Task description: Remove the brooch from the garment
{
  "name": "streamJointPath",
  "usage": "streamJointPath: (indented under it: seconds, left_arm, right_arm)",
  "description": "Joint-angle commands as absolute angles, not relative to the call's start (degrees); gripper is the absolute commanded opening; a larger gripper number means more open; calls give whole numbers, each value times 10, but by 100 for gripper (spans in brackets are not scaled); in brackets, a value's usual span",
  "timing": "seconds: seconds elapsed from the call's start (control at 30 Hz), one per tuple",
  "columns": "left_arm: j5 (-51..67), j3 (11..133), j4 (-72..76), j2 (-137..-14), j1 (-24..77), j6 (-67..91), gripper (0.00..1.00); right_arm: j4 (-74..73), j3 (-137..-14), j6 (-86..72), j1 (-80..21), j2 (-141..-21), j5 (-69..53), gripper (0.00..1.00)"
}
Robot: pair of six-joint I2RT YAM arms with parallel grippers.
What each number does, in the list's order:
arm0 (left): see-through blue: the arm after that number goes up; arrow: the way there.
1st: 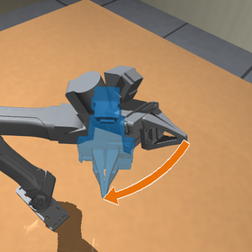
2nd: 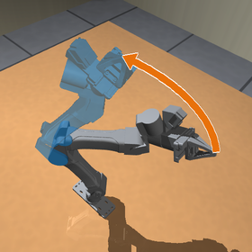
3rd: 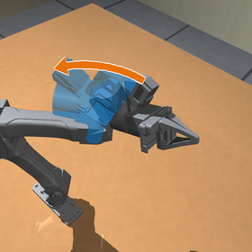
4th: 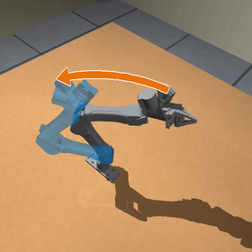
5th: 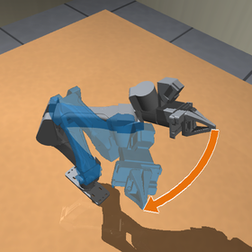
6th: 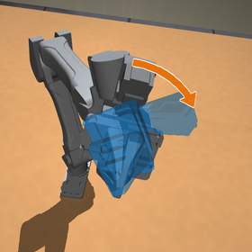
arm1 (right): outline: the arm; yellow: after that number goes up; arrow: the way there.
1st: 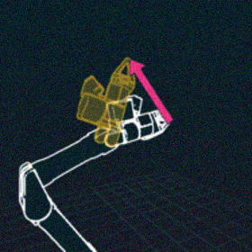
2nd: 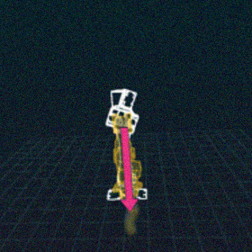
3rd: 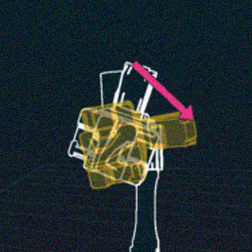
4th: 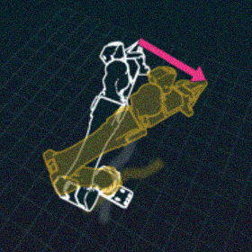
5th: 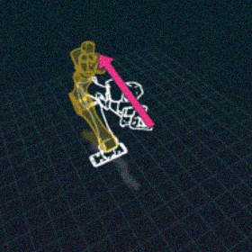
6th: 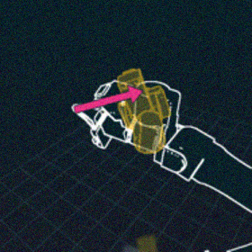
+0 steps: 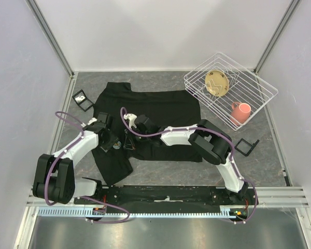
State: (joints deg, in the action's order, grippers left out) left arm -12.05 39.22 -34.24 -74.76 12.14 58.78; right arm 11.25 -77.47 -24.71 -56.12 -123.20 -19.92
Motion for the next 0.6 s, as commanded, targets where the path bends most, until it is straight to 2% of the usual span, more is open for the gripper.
streamJointPath:
  seconds: [0.0, 0.17, 0.37, 0.57]
  left_arm:
    - [-190, 410, -338, -756, 125, 551, 52]
    - [-141, 410, -302, -766, 125, 536, 64]
    - [-128, 396, -280, -741, 125, 557, 66]
    - [-105, 387, -262, -754, 125, 564, 60]
  right_arm:
    - [194, -749, -298, -543, -1234, -243, 13]
    - [203, -740, -308, -539, -1231, -253, 13]
    - [208, -738, -311, -537, -1237, -258, 12]
    - [209, -741, -311, -533, -1241, -261, 11]
